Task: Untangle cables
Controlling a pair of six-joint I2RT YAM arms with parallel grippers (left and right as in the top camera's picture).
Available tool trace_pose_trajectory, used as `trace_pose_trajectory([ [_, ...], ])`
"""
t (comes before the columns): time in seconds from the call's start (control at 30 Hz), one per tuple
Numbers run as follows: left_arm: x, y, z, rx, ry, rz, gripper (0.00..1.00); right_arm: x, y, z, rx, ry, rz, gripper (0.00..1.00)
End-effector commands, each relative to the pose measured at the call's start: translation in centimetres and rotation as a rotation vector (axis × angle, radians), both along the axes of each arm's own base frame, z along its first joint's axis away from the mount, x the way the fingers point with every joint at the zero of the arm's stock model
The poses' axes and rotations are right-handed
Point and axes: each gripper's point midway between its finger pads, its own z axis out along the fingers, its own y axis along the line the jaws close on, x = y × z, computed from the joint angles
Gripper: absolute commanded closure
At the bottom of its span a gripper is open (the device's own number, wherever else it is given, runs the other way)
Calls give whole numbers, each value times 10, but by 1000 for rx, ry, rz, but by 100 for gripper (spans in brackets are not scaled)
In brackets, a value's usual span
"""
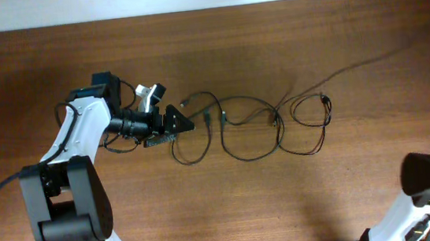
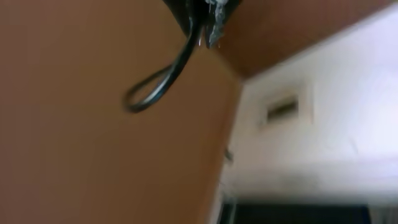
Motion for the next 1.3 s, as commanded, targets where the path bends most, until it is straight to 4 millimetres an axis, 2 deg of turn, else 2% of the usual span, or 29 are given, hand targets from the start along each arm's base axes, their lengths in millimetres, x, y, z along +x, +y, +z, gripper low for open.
trace_pose_trajectory([
  [0.0,1,0,-1,0,-12,-9,1,27,9,-86,189,195,382,96],
  [0.03,1,0,-1,0,-12,-9,1,29,19,-130,230,319,516,96],
  [0.07,1,0,-1,-1,-12,-9,1,25,11,-148,242,358,485,96],
  [0.13,4,-1,1,-16,3,16,1,21,1,-166,235,399,427,96],
  [0.23,5,-2,2,-22,60,65,1,23,1,-170,240,391,419,96],
  [0.27,20,-4,5,-45,9,87,1,22,1,-170,245,387,415,96],
  [0.33,45,-10,14,-99,38,198,1,22,1,-170,284,353,390,96],
  [0.37,53,-12,11,-75,66,251,8,22,1,-171,305,336,376,96],
  [0.4,64,-13,-5,34,160,386,12,21,1,-172,331,320,359,96],
  [0.43,68,-22,-19,144,215,492,12,20,2,-173,351,310,348,96],
  [0.47,70,-38,-22,179,212,517,11,19,3,-175,359,313,347,96],
  [0.57,78,-105,-13,169,83,487,11,18,4,-176,365,321,349,96],
  [0.63,74,-142,-12,214,19,519,12,17,4,-177,367,325,347,96],
  [0.73,61,-168,-17,273,11,610,11,16,5,-179,399,309,328,96],
  [0.77,63,-177,-17,272,-20,645,16,16,7,-179,415,297,328,96],
  [0.8,71,-192,-10,240,-94,654,27,17,10,-180,427,294,345,96],
  [0.83,77,-202,-6,213,-143,660,41,18,12,-181,435,294,356,96],
  [0.87,89,-218,0,162,-231,690,60,17,12,-182,439,299,356,96],
  [0.93,102,-229,-3,135,-306,736,80,16,13,-183,443,306,355,96],
  [1.07,113,-252,-39,72,-316,711,85,16,15,-184,450,308,360,96],
  [1.1,112,-257,-50,56,-303,688,90,16,15,-184,450,308,360,96],
  [1.13,109,-263,-64,50,-279,658,99,16,15,-184,450,308,360,96],
  [1.23,104,-247,-86,135,-229,659,100,16,14,-184,450,308,360,96],
  [1.27,105,-237,-94,173,-206,669,100,15,15,-184,450,309,360,96],
])
